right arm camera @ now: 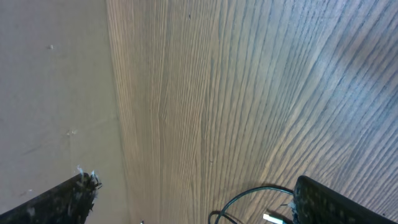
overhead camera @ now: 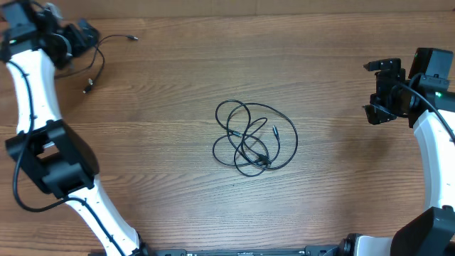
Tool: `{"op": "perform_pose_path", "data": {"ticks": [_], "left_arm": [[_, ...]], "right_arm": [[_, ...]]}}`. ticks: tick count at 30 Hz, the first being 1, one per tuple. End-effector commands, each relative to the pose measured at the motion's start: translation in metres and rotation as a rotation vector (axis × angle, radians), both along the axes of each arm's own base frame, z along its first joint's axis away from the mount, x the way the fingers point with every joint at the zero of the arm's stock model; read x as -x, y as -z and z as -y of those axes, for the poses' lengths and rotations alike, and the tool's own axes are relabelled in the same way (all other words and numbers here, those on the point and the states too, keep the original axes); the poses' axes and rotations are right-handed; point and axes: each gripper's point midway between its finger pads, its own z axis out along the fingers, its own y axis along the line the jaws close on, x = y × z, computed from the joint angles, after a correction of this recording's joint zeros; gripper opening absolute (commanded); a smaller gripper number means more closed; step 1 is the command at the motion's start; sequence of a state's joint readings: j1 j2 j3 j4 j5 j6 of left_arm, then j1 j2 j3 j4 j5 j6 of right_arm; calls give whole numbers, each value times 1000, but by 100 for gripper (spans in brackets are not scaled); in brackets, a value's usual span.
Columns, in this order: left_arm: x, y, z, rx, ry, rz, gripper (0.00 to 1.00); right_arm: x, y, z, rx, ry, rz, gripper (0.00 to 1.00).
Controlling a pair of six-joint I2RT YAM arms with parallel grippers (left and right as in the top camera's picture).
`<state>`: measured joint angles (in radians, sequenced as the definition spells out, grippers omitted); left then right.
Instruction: Untangle cables
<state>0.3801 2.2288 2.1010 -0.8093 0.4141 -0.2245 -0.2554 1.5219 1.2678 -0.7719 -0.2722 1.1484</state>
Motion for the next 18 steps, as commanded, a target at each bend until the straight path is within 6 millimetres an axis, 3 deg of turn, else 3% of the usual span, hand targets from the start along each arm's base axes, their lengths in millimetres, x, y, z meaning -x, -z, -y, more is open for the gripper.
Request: {"op": "perform_pose_path", "data": {"ticks": [1,2,3,5,6,9,10,18], "left_arm": [[6,-3,102,185,296,-5,100],[17,1,134,228,356,-59,100],[22,4,149,241,378,-91,100],[47,12,202,256,490,-195,100],[65,16,244,258,578,-256,100],[89,19,298,241,715,-304,100],[106,23,327,201,780,-344,100],[163,70,406,-90,807,-548,96]], "right_arm": [[-1,-5,4,18,6,15,100],[-1,-5,4,18,7,14,100],[-1,-5,4,18,6,15,100],[-1,-5,4,18,6,15,100],[-1,-5,4,18,7,14,100],[-1,-6,4,18,6,15,100],[-1,-6,4,19,7,15,100],[-1,-5,4,18,6,15,100]]}}
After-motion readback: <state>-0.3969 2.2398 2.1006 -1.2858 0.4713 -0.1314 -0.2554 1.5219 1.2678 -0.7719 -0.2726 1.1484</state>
